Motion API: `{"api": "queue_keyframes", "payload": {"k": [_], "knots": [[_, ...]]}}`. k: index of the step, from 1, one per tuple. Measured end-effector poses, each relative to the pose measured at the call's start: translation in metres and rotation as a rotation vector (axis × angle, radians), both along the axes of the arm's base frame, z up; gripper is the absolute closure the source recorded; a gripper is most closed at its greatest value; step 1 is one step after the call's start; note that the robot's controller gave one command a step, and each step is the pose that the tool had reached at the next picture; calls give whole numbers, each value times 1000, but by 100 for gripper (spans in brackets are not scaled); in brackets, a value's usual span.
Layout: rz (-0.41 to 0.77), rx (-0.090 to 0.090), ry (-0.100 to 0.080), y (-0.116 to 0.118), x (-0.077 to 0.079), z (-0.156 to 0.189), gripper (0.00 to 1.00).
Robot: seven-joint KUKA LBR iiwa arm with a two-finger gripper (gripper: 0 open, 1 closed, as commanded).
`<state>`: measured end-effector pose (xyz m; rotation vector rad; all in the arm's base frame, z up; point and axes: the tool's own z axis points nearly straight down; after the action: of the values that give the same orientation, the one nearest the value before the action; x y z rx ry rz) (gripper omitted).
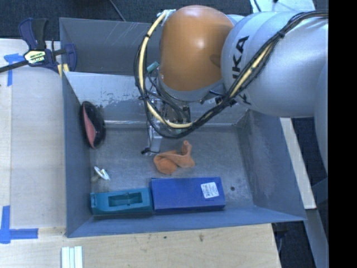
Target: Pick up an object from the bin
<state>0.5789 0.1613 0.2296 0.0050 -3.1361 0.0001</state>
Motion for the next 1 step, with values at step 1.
{"api": "queue_keyframes", "payload": {"k": [1], "knots": [[-3,1,-9,-1,2,5,0]]}}
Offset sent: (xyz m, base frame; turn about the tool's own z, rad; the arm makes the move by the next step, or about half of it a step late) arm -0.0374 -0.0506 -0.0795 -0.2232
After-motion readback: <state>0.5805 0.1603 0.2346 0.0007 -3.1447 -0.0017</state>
